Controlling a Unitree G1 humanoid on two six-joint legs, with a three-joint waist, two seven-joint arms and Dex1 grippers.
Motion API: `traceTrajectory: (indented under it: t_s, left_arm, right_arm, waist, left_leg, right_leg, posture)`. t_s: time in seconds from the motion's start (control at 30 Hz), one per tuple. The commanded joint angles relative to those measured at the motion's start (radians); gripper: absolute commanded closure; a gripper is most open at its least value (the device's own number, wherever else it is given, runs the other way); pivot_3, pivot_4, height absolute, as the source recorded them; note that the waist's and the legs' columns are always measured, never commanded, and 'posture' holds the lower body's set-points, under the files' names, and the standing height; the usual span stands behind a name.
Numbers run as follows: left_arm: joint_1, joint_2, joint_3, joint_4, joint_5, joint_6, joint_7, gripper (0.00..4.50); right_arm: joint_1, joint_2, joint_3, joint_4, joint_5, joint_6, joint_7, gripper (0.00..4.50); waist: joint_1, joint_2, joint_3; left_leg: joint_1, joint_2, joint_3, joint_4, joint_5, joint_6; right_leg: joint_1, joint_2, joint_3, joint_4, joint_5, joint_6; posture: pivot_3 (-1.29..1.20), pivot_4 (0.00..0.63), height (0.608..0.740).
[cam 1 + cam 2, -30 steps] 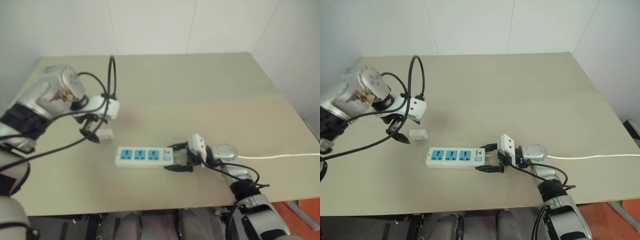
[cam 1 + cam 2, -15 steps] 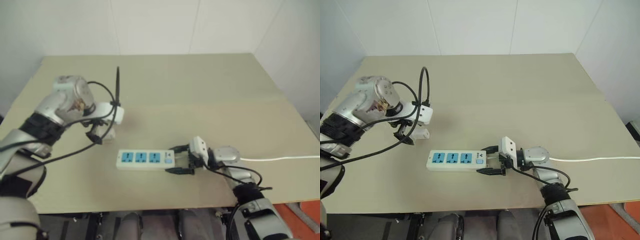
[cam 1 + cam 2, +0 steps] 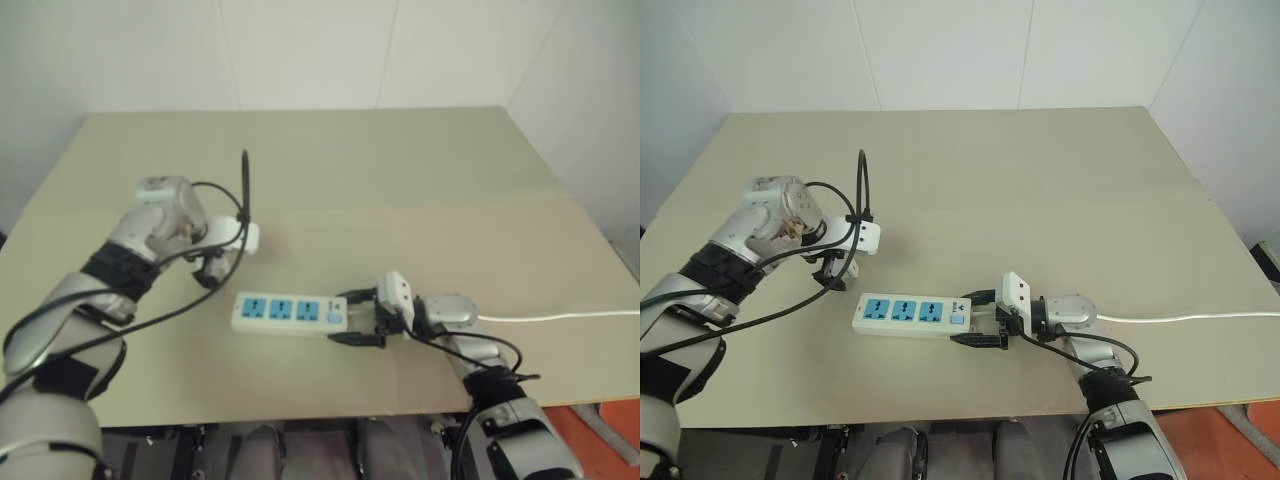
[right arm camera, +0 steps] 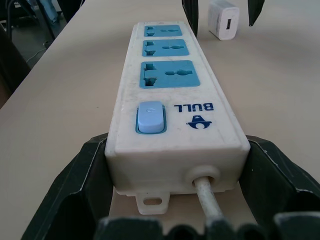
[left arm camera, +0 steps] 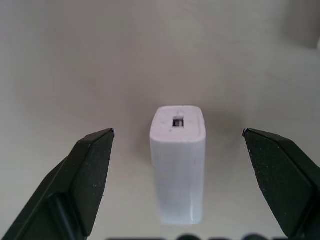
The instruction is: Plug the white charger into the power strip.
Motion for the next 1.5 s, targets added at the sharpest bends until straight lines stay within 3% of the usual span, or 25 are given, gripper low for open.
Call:
traceTrajectory:
  t_s: [0.03,0.1,0.2,0.47,0.53,0.67,0.83,1.13,1.5]
  left_arm:
    - [-0.001,-0.010,0.027,0.019,0.014,-0.016,0.000,0.00]
    - [0.002,-0.018,0.033,0.022,0.017,-0.019,0.004,0.00]
    - [0.004,-0.041,0.042,0.038,0.018,-0.024,0.018,0.59]
    - [0.005,-0.063,0.067,0.055,0.019,-0.040,0.021,3.09]
    - [0.003,-0.067,0.072,0.062,0.020,-0.044,0.026,3.48]
    - [-0.006,-0.073,0.091,0.075,0.018,-0.051,0.040,3.48]
    - [-0.033,-0.090,0.206,0.061,-0.071,-0.082,0.089,3.48]
    - [0.107,-0.199,0.625,-0.175,-0.527,-0.030,0.157,3.48]
    - [0.320,-0.127,0.740,-0.571,-0.859,0.278,0.150,3.48]
  right_arm:
    - [0.015,0.003,-0.007,-0.039,0.026,-0.003,-0.010,1.10]
    - [0.021,0.000,-0.007,-0.045,0.027,-0.002,-0.012,1.10]
    - [0.032,-0.003,-0.006,-0.059,0.028,0.003,-0.018,1.10]
    - [0.055,-0.006,-0.002,-0.085,0.030,0.015,-0.030,1.10]
    - [0.058,-0.007,-0.002,-0.088,0.029,0.017,-0.030,1.10]
    - [0.052,-0.007,-0.003,-0.082,0.027,0.017,-0.031,1.10]
    - [0.052,-0.008,-0.003,-0.077,0.024,0.012,-0.030,1.10]
    - [0.052,0.020,0.033,-0.046,0.007,-0.038,-0.002,1.10]
    - [-0.105,0.009,0.028,0.229,-0.012,-0.168,0.128,1.10]
  waist:
    - [0.001,0.000,0.000]
    - [0.002,0.000,0.000]
    - [0.004,0.000,0.000]
    - [0.008,0.000,0.000]
    - [0.007,0.000,0.000]
    - [0.007,0.000,0.000]
    - [0.007,0.000,0.000]
    - [-0.005,0.000,0.000]
    - [-0.021,-0.001,-0.001]
  left_leg:
    - [0.000,0.000,0.000,0.000,0.000,0.000]
    - [0.000,0.000,0.000,0.000,0.000,0.000]
    - [0.001,0.000,0.000,0.000,0.000,0.000]
    - [0.001,-0.001,0.000,0.001,0.000,0.000]
    - [0.002,-0.001,0.000,0.001,0.000,0.000]
    - [0.002,-0.001,-0.001,0.001,0.000,0.000]
    - [0.001,-0.001,-0.001,0.001,0.000,0.000]
    - [0.001,0.000,-0.001,0.001,0.000,-0.001]
    - [0.004,0.000,-0.001,0.001,0.001,-0.001]
  right_leg:
    - [0.000,0.000,0.000,0.000,0.000,0.000]
    - [0.000,0.000,0.000,0.000,0.000,0.000]
    - [0.001,0.000,0.000,0.000,0.000,0.000]
    - [0.001,-0.001,0.000,0.000,0.000,0.000]
    - [0.002,-0.001,0.000,0.001,0.000,0.000]
    - [0.002,-0.001,0.000,0.001,0.000,0.000]
    - [0.001,-0.001,0.000,0.000,0.000,0.000]
    - [0.000,-0.001,0.000,0.001,0.000,0.000]
    - [0.003,-0.001,0.002,0.001,0.000,-0.001]
  posture:
    - [0.00,0.150,0.740]
    - [0.00,0.150,0.740]
    - [0.00,0.150,0.740]
    - [0.00,0.150,0.740]
    - [0.00,0.150,0.740]
    - [0.00,0.150,0.740]
    - [0.00,0.150,0.740]
    - [0.00,0.150,0.740]
    - [0.00,0.150,0.740]
